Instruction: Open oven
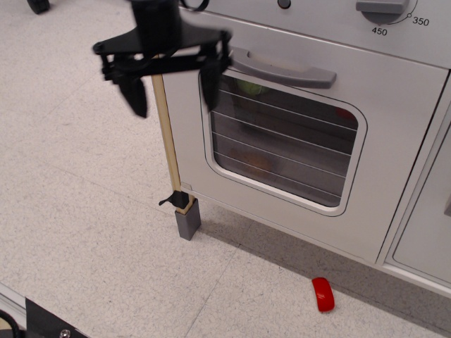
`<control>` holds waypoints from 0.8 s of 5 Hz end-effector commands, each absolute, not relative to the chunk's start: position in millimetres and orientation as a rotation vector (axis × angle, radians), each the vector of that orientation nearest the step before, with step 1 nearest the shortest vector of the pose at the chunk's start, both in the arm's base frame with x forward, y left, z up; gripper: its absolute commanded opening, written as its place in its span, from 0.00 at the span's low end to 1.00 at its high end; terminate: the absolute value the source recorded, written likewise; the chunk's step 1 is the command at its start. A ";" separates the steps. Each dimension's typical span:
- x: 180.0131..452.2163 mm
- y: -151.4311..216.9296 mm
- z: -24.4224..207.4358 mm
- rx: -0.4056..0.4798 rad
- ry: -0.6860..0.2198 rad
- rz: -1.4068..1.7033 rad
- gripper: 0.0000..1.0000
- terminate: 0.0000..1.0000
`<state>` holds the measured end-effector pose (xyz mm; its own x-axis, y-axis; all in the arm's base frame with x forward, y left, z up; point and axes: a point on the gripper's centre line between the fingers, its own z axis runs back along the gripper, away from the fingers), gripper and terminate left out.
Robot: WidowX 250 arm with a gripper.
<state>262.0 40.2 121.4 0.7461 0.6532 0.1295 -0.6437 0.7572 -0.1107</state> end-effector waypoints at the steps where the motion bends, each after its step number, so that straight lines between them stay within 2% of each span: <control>1: 304.6 63.1 140.1 -0.352 -0.306 1.199 1.00 0.00; 3: 336.9 54.5 124.5 -0.351 -0.411 1.694 1.00 0.00; 4: 351.1 45.8 113.7 -0.380 -0.449 1.799 1.00 0.00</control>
